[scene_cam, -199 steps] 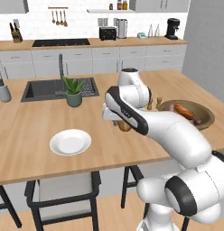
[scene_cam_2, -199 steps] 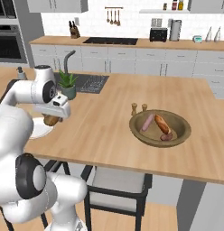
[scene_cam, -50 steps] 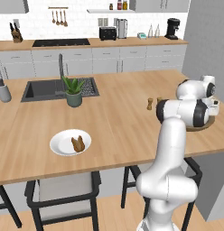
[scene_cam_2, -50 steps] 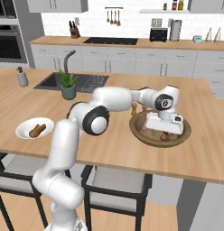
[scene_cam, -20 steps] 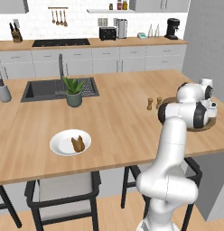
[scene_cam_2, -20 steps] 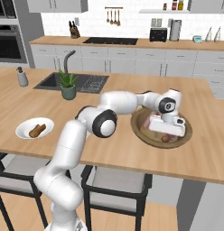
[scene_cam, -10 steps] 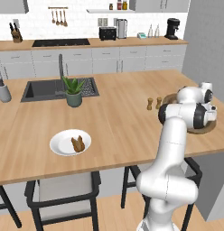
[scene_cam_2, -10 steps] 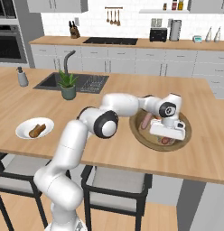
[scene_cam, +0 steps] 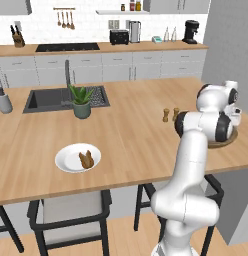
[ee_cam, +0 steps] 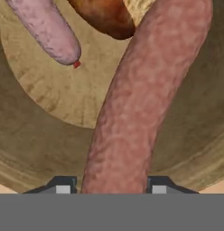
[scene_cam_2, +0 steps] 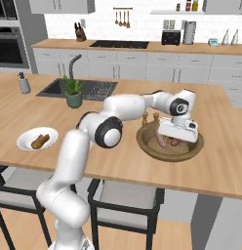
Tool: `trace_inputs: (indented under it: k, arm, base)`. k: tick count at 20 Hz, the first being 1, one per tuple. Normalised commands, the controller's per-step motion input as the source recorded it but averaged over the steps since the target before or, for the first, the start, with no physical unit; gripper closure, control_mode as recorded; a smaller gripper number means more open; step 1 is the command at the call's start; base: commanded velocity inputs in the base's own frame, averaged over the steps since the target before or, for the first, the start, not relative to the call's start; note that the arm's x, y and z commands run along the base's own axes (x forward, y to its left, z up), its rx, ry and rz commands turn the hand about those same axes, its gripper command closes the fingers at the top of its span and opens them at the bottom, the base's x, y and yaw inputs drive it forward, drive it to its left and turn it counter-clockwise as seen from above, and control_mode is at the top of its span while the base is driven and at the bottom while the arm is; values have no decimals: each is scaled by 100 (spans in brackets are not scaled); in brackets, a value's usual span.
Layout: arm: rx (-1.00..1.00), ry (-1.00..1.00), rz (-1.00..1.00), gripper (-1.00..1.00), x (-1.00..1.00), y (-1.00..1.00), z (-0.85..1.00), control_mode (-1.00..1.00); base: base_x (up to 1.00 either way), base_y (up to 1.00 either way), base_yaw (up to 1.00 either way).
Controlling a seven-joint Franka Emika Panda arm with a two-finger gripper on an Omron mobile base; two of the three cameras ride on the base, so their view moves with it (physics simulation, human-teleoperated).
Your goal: Place one bun and one sausage from the bowl on each plate.
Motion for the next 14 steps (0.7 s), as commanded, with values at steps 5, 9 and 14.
trace_inputs:
  k: [5, 9, 14]
  arm:
    - [0, -6, -6, 100, -42, 48, 87, -100]
    - [-1, -7, -2, 100, -70, 76, 56, -100]
    - [-1, -17, 0, 100, -44, 100, 38, -100]
  base:
    - [0, 0, 0]
    - [0, 0, 0]
    - [0, 0, 0]
